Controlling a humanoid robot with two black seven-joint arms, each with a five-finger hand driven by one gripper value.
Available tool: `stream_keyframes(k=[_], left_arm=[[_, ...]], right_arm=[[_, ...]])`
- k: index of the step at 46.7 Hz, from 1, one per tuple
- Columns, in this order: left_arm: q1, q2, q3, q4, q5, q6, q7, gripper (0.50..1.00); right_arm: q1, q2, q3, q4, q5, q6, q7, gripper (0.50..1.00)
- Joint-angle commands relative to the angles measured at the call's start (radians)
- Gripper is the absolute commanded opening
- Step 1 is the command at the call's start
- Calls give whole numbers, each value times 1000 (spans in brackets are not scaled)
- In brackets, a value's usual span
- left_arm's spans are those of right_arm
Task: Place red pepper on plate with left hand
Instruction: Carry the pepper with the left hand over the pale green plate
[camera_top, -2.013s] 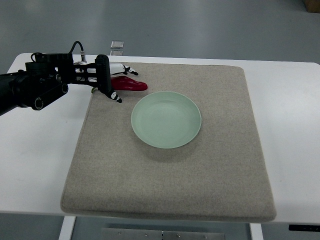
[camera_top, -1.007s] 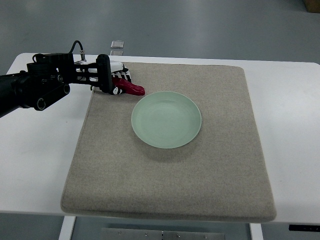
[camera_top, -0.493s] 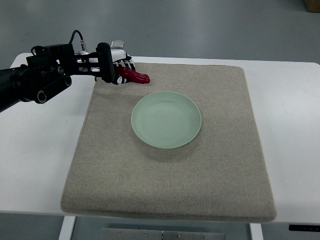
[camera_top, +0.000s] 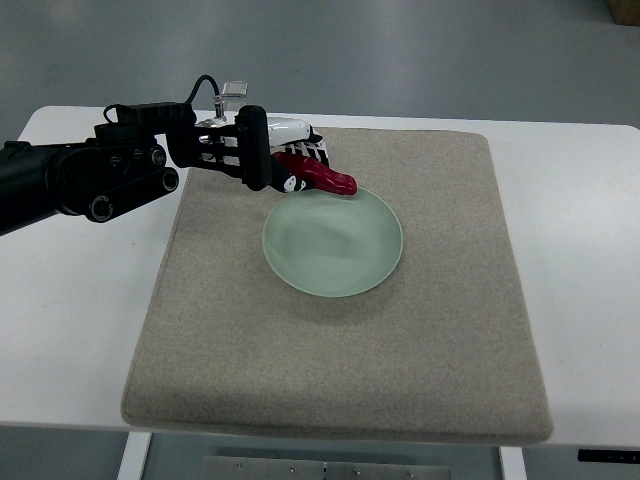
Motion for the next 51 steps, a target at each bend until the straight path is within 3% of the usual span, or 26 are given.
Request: stream_keyframes(k=[1,32,35,41,44,48,51], left_arm=[[-1,5,0,-36,2,2,-2,500],[6,22,5,-155,52,-13,-8,501],[6,22,5,-155,52,-13,-8,531],[11,22,5,-155,52,-12,-8,655],[13,22,5,-155,52,-12,-14,664],[14,22,5,-155,52,-12,-16,730],[14,22,5,-155,52,-12,-17,746]], right_arm=[[0,0,0,-1,0,0,0,928],[0,0,0,1,0,0,0,928],[0,0,0,-1,0,0,0,928],[0,0,0,-1,0,0,0,928],[0,0,0,1,0,0,0,928],[0,0,0,1,0,0,0,928],[0,0,0,1,0,0,0,928]])
